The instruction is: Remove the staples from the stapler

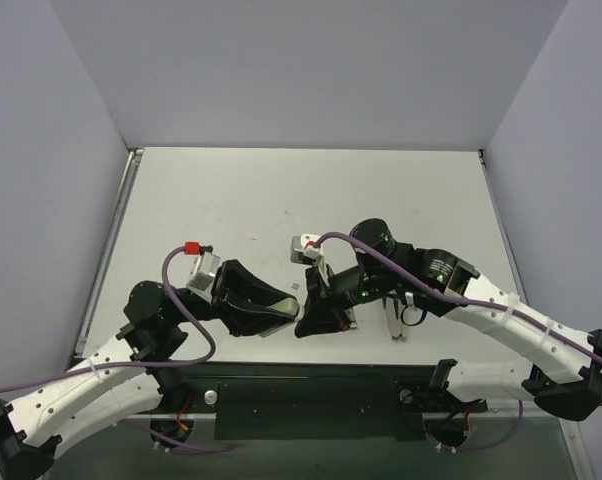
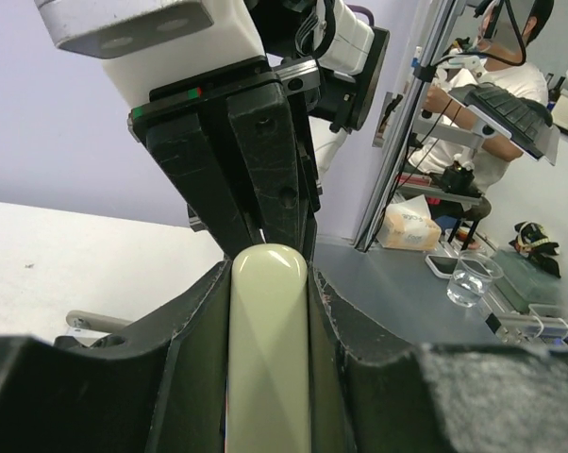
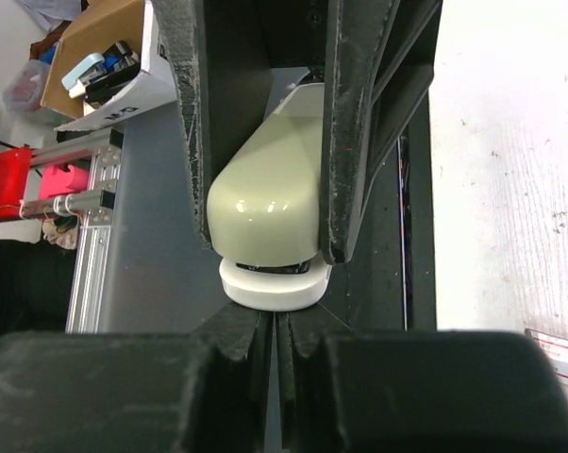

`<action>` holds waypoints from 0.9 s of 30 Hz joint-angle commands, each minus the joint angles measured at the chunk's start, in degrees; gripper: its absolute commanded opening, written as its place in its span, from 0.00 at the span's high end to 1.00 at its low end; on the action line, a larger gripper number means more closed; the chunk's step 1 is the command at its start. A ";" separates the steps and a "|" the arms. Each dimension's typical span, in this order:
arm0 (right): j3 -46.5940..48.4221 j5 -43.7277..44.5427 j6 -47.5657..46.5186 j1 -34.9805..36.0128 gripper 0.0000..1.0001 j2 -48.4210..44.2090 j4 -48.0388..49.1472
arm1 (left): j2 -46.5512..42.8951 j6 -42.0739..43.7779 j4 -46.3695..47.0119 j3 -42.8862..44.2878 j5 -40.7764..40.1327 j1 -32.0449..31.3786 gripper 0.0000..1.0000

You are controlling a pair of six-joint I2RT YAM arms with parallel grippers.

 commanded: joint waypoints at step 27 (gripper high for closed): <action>-30.88 50.58 7.63 -2.90 1.00 -25.10 17.43 | 9.36 17.39 -27.06 14.08 -51.45 -4.58 1.00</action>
